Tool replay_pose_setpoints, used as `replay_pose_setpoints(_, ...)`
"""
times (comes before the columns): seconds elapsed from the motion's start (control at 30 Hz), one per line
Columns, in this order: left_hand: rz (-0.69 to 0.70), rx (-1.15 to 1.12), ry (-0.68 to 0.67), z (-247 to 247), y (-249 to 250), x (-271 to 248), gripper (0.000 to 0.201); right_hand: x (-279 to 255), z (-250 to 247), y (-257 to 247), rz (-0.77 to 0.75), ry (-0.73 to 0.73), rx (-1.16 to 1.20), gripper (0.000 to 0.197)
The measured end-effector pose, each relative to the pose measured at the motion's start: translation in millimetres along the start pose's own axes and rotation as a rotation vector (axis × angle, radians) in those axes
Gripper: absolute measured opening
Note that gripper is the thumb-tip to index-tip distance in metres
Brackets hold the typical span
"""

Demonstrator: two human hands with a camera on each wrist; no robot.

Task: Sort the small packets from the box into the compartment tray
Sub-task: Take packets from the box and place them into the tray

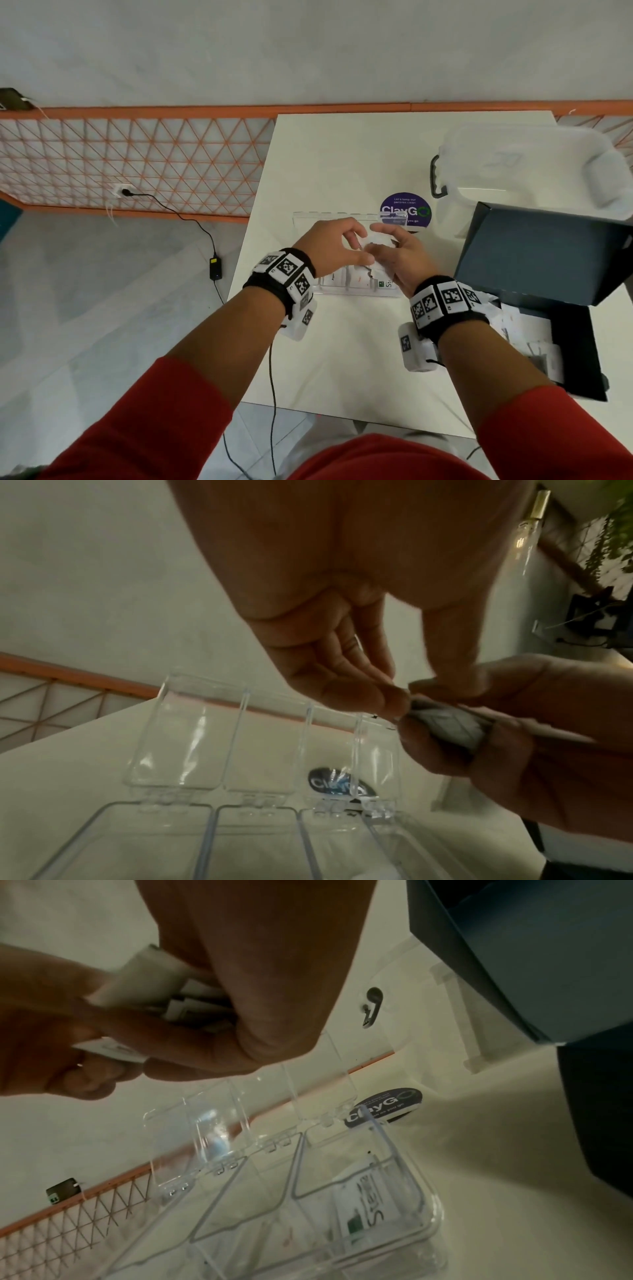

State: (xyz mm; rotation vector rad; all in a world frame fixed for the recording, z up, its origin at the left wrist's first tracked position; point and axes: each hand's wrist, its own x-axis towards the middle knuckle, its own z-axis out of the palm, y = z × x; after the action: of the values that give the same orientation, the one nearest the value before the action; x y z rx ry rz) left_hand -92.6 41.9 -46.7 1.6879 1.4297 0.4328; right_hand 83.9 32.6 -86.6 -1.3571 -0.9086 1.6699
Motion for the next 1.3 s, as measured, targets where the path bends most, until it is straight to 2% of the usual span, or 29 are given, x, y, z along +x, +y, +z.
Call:
replay_pose_setpoints(0.1,-0.007,-0.095,0.071,2,-2,0,0.029,0,0,-2,-0.011,-0.047,0.042,0.029)
replay_pose_setpoints(0.2,-0.014,-0.165,0.155,1,-5,-1,0.021,0,-2,-2,0.022,-0.112,0.046,0.039)
replay_pose_setpoints(0.3,-0.029,-0.194,0.153,2,-6,0,0.012,0,1,-3,0.02,-0.147,0.037,0.044)
replay_pose_setpoints(0.47,-0.045,-0.288,0.197,-5,-10,6,0.013,0,1,-1,0.001,-0.156,0.106,0.045)
replay_pose_setpoints(0.67,-0.041,-0.343,0.145,-10,-10,8,0.016,3,-1,2,-0.024,-0.08,0.082,0.035)
replay_pose_setpoints(0.77,-0.046,-0.33,0.175,-10,-13,9,0.015,4,1,6,-0.004,-0.088,0.075,0.031)
replay_pose_setpoints(0.83,-0.06,-0.332,0.192,-14,-17,10,0.022,5,1,7,0.008,-0.081,0.08,0.031)
replay_pose_setpoints(0.9,-0.066,-0.337,0.154,-16,-19,10,0.039,6,-2,8,0.008,-0.072,0.083,0.029)
replay_pose_setpoints(0.97,-0.067,-0.302,0.121,-16,-18,9,0.046,8,-3,9,0.011,-0.064,0.082,0.027)
replay_pose_setpoints(1.17,-0.141,-0.34,0.156,-4,-7,11,0.019,10,7,10,0.031,-0.077,0.014,0.015)
replay_pose_setpoints(1.3,-0.164,-0.192,0.078,-8,-11,12,0.011,14,8,6,0.036,-0.065,-0.042,0.019)
